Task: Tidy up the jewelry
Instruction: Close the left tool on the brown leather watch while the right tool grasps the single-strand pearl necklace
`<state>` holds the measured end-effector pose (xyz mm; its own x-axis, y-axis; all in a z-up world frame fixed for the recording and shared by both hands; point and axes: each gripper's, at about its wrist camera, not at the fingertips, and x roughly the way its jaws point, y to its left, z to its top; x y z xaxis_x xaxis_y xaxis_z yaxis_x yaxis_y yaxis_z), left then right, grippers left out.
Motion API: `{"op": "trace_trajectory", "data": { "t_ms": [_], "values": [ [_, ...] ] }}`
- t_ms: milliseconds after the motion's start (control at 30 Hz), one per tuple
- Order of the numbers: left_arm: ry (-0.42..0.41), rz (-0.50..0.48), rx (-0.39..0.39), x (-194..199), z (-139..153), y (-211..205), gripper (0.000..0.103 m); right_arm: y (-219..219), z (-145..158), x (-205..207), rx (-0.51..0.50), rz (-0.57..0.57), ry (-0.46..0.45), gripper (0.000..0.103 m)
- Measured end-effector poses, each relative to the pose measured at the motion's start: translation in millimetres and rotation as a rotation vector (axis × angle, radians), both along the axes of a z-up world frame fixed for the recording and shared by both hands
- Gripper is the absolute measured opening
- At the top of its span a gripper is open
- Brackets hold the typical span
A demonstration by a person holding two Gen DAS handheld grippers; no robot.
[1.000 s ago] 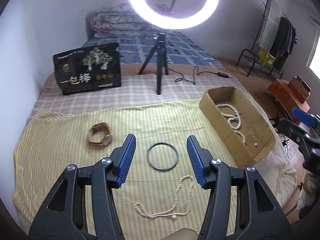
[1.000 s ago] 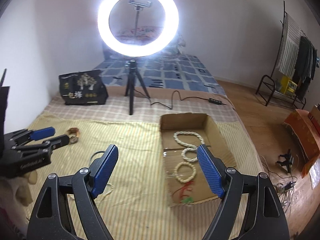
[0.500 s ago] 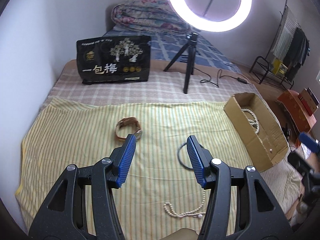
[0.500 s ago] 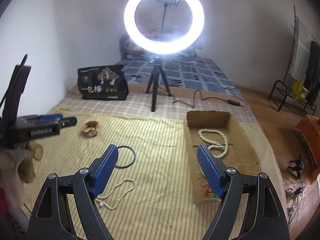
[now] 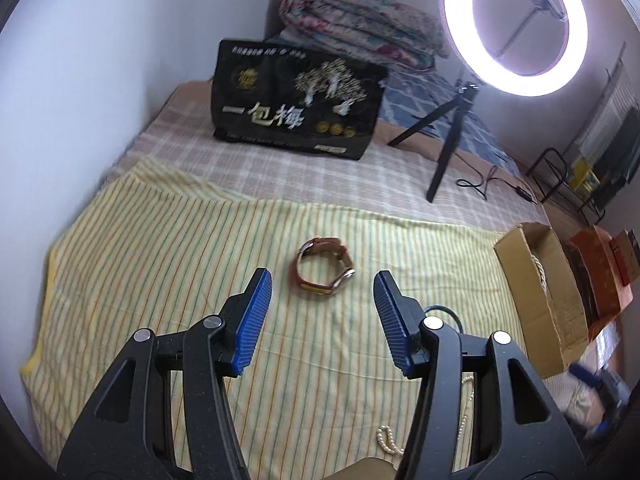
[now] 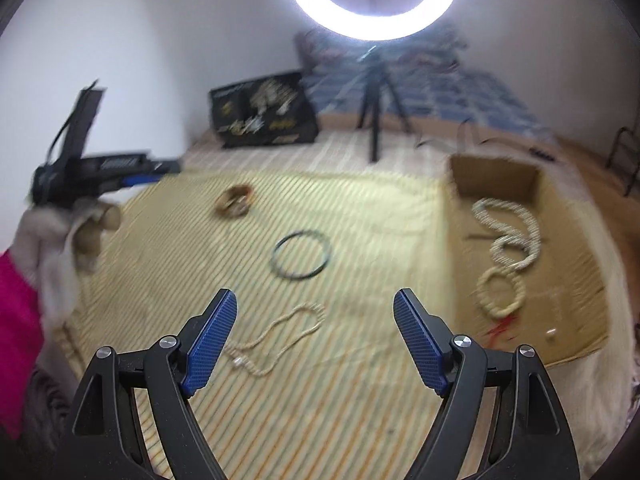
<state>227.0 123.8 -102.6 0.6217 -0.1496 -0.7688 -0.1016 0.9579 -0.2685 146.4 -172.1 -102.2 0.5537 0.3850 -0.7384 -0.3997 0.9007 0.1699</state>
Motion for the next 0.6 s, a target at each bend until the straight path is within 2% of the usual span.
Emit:
{"op": "trace_trajectory", "data": {
  "t_ms": [133, 267, 400, 567, 600],
  "values": [
    [0.036, 0.015, -0.031, 6.0, -13.1, 5.9, 0.054, 30.4, -20.2, -14.1, -0.012, 0.171, 0.062, 0.08],
    [0.056, 0.022, -0.036, 11.0, -23.6, 8.4, 0.054, 47.9, -41.7, -20.4, -0.042, 0.246, 0.117, 0.078],
    [0.077, 0.03, -0.055, 15.2, -33.3, 11.3, 0.054, 45.9, -59.5, -11.1, -0.028, 0.194, 0.19, 0.073],
    [0.092, 0.031, -0.078, 22.5, -42.0, 11.4, 0.054, 30.8, -77.9, 10.8, -0.007, 0.058, 0.284, 0.045],
    [0.095, 0.031, -0.084, 24.1, -43.6, 11.2, 0.054, 29.1, -81.2, 13.5, -0.001, 0.044, 0.298, 0.042]
  ]
}}
